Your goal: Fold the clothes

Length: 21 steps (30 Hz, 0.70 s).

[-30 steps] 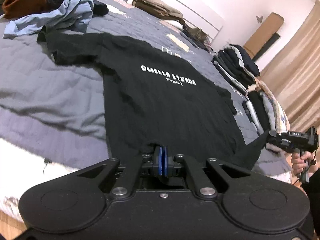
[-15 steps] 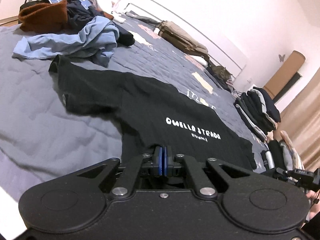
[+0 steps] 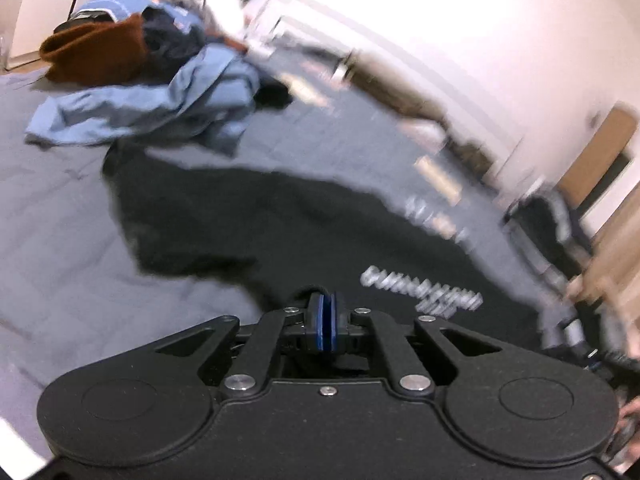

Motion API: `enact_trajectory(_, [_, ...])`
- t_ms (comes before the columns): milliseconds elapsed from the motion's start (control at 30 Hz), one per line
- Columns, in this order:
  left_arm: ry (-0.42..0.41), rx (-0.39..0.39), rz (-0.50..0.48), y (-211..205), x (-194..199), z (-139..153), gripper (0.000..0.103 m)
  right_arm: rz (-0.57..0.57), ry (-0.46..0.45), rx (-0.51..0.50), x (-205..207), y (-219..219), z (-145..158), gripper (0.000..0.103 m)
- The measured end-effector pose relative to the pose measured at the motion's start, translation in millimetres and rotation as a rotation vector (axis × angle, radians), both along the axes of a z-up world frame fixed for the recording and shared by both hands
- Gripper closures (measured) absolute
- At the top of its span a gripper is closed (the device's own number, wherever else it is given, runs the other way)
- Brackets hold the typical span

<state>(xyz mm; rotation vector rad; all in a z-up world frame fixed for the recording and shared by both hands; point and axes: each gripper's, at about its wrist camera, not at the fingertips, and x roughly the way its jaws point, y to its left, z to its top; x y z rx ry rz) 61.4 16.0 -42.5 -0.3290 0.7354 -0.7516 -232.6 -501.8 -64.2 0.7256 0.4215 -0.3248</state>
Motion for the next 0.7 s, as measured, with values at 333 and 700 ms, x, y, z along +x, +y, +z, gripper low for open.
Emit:
enact_trajectory(333, [-0.029,0.12,0.075,11.2,-13.3,-0.9,0.055,-0.049,-0.015,-0.029,-34.1,0.8,6.1,0.057])
enact_trajectory(700, [0.078,0.051,0.111,2.2,-61.5,-17.8,0.055,-0.02,0.046,0.048,-54.7,36.6,1.2,0.057])
